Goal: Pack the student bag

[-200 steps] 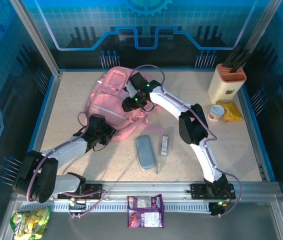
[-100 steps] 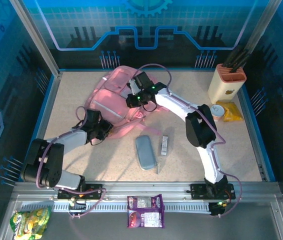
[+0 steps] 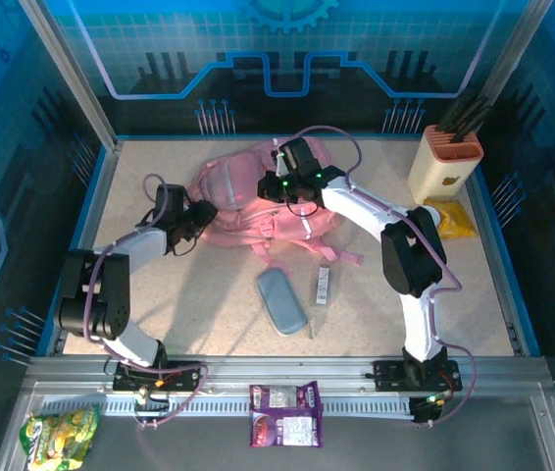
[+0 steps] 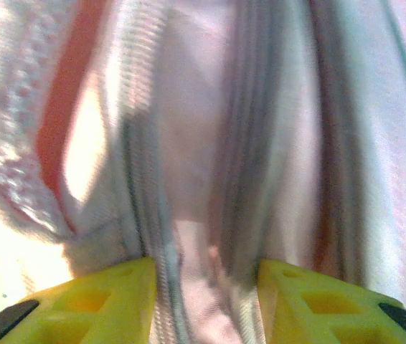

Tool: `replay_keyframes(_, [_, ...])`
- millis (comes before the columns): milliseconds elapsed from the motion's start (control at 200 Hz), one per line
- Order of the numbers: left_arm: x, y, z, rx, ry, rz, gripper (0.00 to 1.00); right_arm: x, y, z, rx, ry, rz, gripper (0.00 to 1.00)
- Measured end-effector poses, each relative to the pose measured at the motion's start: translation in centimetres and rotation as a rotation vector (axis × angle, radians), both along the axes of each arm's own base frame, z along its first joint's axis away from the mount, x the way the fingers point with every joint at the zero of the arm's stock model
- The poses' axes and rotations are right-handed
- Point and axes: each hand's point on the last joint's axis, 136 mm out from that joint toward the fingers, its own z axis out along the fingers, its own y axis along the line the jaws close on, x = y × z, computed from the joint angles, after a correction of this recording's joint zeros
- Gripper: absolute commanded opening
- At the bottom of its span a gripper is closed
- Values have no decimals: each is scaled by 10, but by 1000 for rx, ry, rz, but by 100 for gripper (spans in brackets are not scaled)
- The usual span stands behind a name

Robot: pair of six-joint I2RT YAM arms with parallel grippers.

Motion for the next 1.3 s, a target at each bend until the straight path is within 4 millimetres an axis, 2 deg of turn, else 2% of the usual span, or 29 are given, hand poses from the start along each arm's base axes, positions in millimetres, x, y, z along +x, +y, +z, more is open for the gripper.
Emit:
replay_keyframes(130, [-17, -32, 34, 44, -111, -121, 46, 1, -1, 5, 19, 9, -26, 0])
replay_keyframes(215, [-31, -69, 60, 84, -208, -250, 46, -3, -6, 11, 32, 21, -56, 0])
replay_keyframes(310, [-50, -108, 79, 121, -295, -391, 46, -6, -9, 18, 43, 32, -78, 0])
replay_keyframes(460, [-69, -145, 80, 196, -360, -552, 44, -7, -9, 25, 64, 44, -94, 0])
replay_keyframes(625, [-75, -175, 68, 292, -383, -670, 44, -7, -9, 26, 76, 58, -103, 0])
replay_keyframes(770, [-64, -185, 59, 367, -378, -678, 43, -8, -9, 26, 84, 67, -105, 0])
replay_keyframes(991, [-48, -174, 58, 454, -378, -594, 43, -6, -9, 29, 101, 73, -116, 0])
replay_keyframes(1301, [-32, -182, 54, 515, -358, -582, 35, 7, -16, 32, 137, 67, -159, 0])
